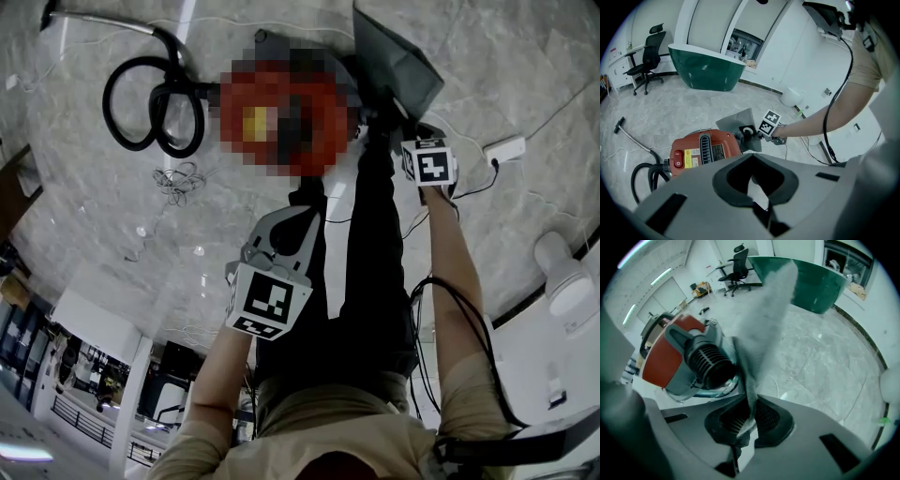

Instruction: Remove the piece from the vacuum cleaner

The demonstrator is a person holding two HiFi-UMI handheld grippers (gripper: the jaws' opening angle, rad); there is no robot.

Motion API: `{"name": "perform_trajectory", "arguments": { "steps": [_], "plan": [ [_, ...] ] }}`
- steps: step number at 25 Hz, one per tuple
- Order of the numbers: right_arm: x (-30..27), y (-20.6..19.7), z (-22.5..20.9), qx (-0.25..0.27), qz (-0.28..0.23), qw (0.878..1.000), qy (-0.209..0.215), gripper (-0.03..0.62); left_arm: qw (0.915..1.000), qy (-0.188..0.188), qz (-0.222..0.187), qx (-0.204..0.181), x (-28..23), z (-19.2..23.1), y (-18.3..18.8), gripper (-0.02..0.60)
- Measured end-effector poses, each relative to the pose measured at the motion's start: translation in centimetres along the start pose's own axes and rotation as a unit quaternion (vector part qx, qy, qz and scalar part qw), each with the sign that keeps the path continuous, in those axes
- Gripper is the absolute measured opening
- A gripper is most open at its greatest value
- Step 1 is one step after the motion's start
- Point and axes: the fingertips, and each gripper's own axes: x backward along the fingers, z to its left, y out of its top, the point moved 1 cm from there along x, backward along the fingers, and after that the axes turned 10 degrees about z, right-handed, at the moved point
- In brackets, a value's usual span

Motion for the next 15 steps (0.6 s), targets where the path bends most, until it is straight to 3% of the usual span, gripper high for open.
{"name": "perform_trajectory", "arguments": {
  "steps": [3,10,15],
  "plan": [
    [1.1,0.2,-2.9,-0.038,-0.006,0.999,-0.010,0.020,1.0000,-0.003,0.000,0.000,-0.2,-0.4,0.0,-0.006],
    [3.3,0.7,-5.6,-0.050,-0.027,0.998,-0.018,0.020,0.9999,-0.008,-0.003,-0.006,-0.7,-1.4,0.5,-0.006],
    [5.5,1.3,-4.9,-0.070,-0.056,0.996,0.012,0.021,0.9999,-0.003,-0.010,-0.002,-0.6,-1.2,1.2,-0.006]
  ]
}}
